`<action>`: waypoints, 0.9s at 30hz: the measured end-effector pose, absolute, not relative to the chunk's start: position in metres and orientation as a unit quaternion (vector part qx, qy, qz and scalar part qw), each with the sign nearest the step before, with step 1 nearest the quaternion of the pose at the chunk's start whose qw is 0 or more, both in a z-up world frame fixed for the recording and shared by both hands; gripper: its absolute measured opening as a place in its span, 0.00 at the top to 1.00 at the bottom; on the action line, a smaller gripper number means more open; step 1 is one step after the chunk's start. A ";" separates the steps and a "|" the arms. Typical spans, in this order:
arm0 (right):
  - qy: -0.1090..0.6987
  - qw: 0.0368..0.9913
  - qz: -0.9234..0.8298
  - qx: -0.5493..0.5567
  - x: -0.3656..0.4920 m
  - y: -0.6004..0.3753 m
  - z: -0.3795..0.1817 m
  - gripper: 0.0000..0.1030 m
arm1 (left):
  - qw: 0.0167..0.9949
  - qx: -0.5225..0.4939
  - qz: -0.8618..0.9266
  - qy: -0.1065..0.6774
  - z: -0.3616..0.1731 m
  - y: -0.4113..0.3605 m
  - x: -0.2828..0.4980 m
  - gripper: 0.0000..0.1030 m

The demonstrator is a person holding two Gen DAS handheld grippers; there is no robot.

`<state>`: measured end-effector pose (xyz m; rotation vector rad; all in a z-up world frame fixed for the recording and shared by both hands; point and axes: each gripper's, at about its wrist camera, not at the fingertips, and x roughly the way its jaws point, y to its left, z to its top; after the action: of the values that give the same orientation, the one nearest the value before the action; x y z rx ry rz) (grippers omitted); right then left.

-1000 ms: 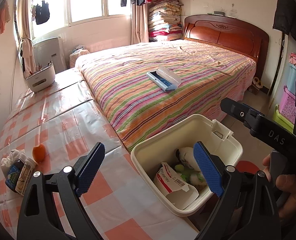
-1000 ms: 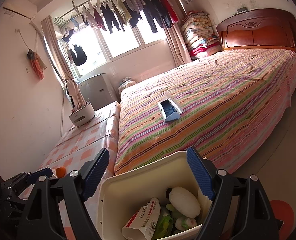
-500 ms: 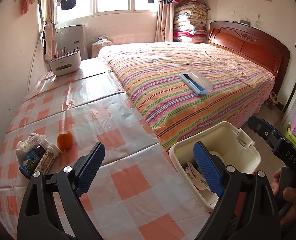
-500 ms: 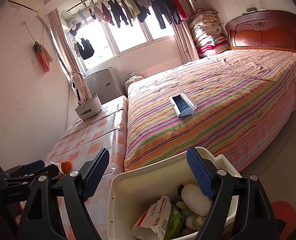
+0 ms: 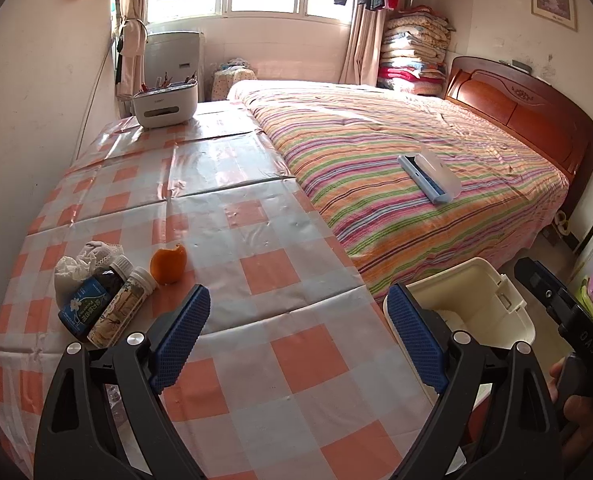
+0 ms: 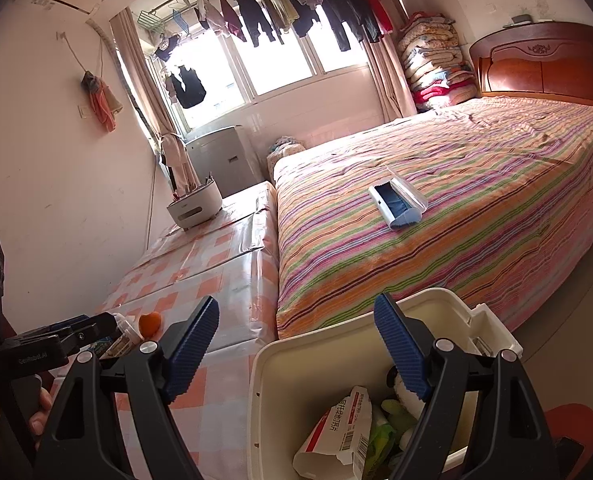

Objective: Collect trash
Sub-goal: 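Move both tools back to the items left on the table, then grasp the silver blister pack with the left tool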

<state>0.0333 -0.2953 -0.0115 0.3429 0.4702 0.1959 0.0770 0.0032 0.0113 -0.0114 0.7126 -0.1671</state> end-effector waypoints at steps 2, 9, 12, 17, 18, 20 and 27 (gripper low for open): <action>0.232 0.953 0.100 0.169 0.034 -0.291 -0.011 0.25 | 0.933 -0.007 -0.080 0.350 0.011 0.005 0.076 0.14; 0.235 0.950 0.117 0.166 0.037 -0.276 -0.011 0.25 | 0.932 -0.003 -0.063 0.356 0.009 0.021 0.072 0.14; 0.237 0.950 0.123 0.165 0.038 -0.270 -0.012 0.25 | 0.930 0.002 -0.055 0.363 0.005 0.033 0.067 0.14; 0.241 0.949 0.132 0.159 0.040 -0.259 -0.013 0.25 | 0.920 0.019 -0.050 0.388 -0.012 0.059 0.051 0.14; 0.241 0.949 0.132 0.157 0.040 -0.257 -0.013 0.25 | 0.917 0.023 -0.052 0.395 -0.017 0.064 0.048 0.14; 0.244 0.948 0.134 0.154 0.042 -0.253 -0.014 0.25 | 0.911 0.034 -0.055 0.408 -0.025 0.076 0.041 0.14; 0.251 0.945 0.147 0.148 0.045 -0.238 -0.017 0.25 | 0.897 0.040 -0.054 0.436 -0.040 0.125 0.030 0.14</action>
<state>0.0453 -0.2383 -0.0167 0.3011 0.5122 0.2996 0.0304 0.1254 -0.0402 0.0830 0.9041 -0.1119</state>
